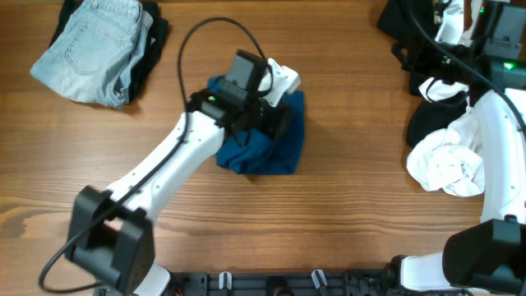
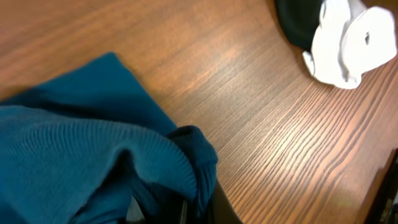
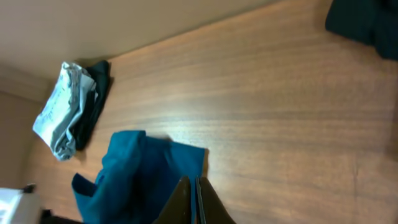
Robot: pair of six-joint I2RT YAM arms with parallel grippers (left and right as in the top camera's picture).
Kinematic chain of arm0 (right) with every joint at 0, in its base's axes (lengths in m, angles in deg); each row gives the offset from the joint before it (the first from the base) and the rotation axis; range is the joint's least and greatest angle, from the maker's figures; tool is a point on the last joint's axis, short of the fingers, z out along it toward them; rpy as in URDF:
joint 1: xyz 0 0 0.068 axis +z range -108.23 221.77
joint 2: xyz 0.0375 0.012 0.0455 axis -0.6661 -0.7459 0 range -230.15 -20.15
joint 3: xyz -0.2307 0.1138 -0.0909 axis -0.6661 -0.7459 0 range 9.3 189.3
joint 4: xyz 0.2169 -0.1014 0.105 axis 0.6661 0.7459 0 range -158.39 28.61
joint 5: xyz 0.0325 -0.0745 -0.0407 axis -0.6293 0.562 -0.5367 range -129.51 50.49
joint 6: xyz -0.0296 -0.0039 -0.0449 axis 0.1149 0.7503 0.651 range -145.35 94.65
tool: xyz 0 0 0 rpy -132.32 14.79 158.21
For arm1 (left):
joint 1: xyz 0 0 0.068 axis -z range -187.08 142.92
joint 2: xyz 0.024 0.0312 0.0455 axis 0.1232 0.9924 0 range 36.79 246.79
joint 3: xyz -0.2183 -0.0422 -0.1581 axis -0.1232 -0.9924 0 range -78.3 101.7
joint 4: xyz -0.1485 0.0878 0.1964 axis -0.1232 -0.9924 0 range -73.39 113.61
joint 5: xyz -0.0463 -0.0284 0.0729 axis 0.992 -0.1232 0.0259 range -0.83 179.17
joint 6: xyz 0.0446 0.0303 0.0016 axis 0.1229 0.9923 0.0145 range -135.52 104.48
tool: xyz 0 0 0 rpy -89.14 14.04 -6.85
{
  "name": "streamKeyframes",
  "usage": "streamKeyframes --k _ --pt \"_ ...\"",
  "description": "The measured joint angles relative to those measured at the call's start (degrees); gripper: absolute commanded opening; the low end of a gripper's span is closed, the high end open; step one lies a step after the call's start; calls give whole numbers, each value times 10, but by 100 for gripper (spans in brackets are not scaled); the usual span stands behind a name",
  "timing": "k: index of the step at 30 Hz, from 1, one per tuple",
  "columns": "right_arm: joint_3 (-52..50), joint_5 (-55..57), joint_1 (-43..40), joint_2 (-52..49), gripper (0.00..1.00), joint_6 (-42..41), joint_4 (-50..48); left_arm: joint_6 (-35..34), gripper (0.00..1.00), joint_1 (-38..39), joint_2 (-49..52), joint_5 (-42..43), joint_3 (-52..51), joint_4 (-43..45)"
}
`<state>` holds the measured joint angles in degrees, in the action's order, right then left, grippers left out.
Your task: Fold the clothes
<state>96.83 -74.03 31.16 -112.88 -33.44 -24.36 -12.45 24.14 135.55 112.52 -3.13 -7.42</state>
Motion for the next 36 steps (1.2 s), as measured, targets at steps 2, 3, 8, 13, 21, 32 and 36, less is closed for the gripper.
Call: streamKeyframes --k 2,3,8,13,21,32,36 --pt "0 0 0 -2 4 0 5 -2 4 10 19 0 0 8" --pt "0 0 0 -2 5 0 5 -4 4 13 25 0 0 15" --pt "0 0 0 -2 4 0 5 -23 4 37 34 -2 0 64" --pt "0 0 0 -2 4 0 5 -54 4 43 34 -1 0 110" --pt "0 0 0 -2 6 0 5 -74 100 44 34 5 0 135" --pt "0 0 0 -2 22 2 10 -98 100 21 30 3 15 102" --pt "0 0 1 -2 33 3 12 -121 100 -44 6 1 54 42"
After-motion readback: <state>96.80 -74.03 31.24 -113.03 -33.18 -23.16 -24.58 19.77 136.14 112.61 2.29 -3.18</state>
